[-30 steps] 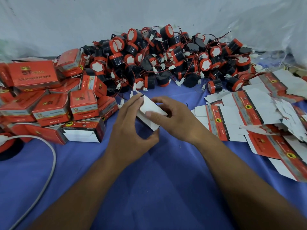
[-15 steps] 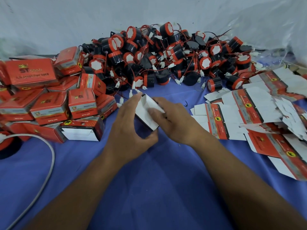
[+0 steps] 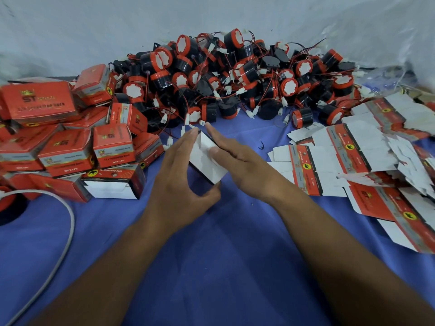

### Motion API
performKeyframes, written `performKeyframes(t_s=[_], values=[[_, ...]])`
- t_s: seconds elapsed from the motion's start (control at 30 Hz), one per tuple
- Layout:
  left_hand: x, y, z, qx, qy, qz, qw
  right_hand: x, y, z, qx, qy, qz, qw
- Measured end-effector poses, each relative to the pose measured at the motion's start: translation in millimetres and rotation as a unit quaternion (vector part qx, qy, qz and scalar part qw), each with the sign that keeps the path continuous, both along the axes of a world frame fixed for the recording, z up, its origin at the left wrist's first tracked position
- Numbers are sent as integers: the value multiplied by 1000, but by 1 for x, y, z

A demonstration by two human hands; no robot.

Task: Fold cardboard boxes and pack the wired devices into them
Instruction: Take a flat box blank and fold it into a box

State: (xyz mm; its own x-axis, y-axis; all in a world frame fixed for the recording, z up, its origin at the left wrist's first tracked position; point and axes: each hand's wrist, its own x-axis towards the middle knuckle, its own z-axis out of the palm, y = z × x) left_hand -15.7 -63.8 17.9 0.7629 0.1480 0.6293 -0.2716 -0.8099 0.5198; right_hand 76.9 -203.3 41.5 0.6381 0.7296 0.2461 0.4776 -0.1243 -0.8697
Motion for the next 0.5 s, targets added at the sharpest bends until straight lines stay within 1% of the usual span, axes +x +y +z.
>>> performKeyframes(t_s=[0.1, 0.23, 0.33, 0.37, 0.4, 0.43, 0.47, 0.5], values=[[-1, -1, -1, 12, -8, -4, 1000, 0, 3, -1, 48, 53, -18, 997], [1, 2, -3, 25, -5, -8, 1000, -1, 4, -6, 46, 27, -38, 998], [3, 5, -4, -21, 14, -37, 999, 2, 2, -7, 34, 15, -60, 997], [4, 6, -4, -40, 24, -49, 998, 4, -1, -7, 17, -5, -66, 998], [4, 9, -6, -53, 33, -56, 997, 6, -4, -7, -14, -59, -64, 996], [5, 12, -8, -46, 37, -56, 997, 8, -7, -7, -52, -136, -58, 988], [6, 17, -9, -19, 40, -48, 998, 10, -8, -9, -82, -214, -50, 972], [8, 22, -11, 26, 45, -35, 998, 11, -9, -10, -98, -273, -41, 956]])
